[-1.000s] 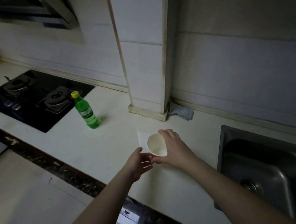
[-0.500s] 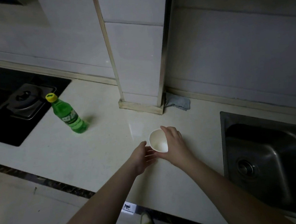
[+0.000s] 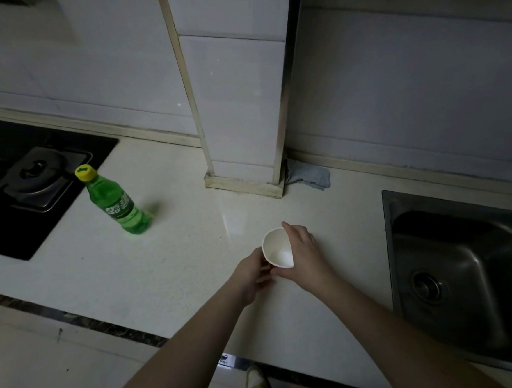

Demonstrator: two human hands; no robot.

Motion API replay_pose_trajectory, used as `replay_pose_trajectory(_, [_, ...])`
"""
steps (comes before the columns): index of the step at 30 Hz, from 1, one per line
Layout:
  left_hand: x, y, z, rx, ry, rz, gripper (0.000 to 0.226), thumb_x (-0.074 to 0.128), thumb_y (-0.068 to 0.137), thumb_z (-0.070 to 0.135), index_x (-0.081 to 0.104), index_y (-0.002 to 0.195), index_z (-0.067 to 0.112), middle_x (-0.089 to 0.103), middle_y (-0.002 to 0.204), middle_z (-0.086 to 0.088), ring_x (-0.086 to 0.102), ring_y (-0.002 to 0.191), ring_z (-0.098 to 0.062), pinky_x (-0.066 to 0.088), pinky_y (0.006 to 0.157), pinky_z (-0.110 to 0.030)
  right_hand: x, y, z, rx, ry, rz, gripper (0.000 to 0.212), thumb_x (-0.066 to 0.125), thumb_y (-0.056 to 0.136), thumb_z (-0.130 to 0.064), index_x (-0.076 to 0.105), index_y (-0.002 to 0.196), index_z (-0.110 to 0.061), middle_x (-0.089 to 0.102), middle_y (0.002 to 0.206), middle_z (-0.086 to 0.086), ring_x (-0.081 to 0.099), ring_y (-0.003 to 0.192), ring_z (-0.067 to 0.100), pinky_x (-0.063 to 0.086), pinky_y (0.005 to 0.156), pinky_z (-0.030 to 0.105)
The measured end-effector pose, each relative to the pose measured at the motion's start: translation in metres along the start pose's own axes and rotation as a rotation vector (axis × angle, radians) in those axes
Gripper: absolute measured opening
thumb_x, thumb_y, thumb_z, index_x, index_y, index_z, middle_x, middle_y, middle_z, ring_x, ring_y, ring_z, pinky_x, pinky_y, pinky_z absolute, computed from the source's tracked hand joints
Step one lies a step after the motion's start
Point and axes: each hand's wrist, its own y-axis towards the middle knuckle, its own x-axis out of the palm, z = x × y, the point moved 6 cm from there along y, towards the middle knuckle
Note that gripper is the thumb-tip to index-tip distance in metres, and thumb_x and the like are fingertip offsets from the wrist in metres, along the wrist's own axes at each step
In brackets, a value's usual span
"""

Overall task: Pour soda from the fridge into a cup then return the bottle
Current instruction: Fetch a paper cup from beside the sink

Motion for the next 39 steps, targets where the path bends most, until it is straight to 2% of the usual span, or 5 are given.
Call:
replay_pose_trajectory(8, [-0.006,-0.001,-0.002,0.009,0.065,0.045,0.039,0.045,0.097,0.038,0.067,0.111,0.01,0.07,0.11,-0.009,0.066,0.1,-0.026,0.053,0.082,-0.035,-0.003,-0.002,0.002,-0.003,0.008,-0.014,0.115,0.086,0.064,-0.038,0.012,0.151,-0.024,0.023,0.151,0.0,0.029,0.133,0.02,0.028,0.108,0.033])
replay_pose_trajectory(21, [-0.028,-0.032,0.019,0.205,0.23,0.129,0.034,0.048,0.098,0.037,0.059,0.123,0.016,0.061,0.119,-0.005,0.059,0.107,-0.021,0.052,0.093,-0.04,-0.031,-0.02,-0.004,-0.057,-0.027,0.016,0.114,0.079,0.065,-0.055,0.011,0.151,-0.028,0.018,0.157,-0.005,0.017,0.142,0.017,0.022,0.115,0.037])
replay_pose_trajectory(25, [-0.024,-0.053,0.031,0.428,0.535,0.145,0.037,0.043,0.1,0.038,0.056,0.13,0.021,0.058,0.133,-0.003,0.055,0.117,-0.019,0.045,0.103,-0.04,-0.045,-0.031,-0.004,-0.073,-0.106,0.037,0.095,0.068,0.077,-0.054,0.018,0.151,-0.022,0.023,0.155,-0.002,0.019,0.141,0.017,0.021,0.114,0.035])
replay_pose_trajectory(30, [-0.008,-0.089,0.044,0.895,1.389,0.405,0.057,0.03,0.097,0.049,0.05,0.138,0.016,0.051,0.14,-0.005,0.05,0.126,-0.024,0.043,0.099,-0.039,-0.06,-0.052,-0.016,-0.24,-0.427,0.139,0.068,0.048,0.093,-0.05,0.025,0.149,-0.019,0.027,0.156,0.002,0.021,0.143,0.021,0.017,0.114,0.036])
replay_pose_trajectory(39, [0.003,-0.121,0.036,0.831,1.632,0.587,0.069,0.023,0.093,0.055,0.046,0.142,0.013,0.05,0.143,-0.013,0.044,0.134,-0.033,0.04,0.105,-0.05,-0.063,-0.065,-0.026,-0.291,-0.435,0.121,0.065,0.041,0.096,-0.043,0.019,0.152,-0.017,0.024,0.157,0.005,0.02,0.144,0.023,0.015,0.116,0.038])
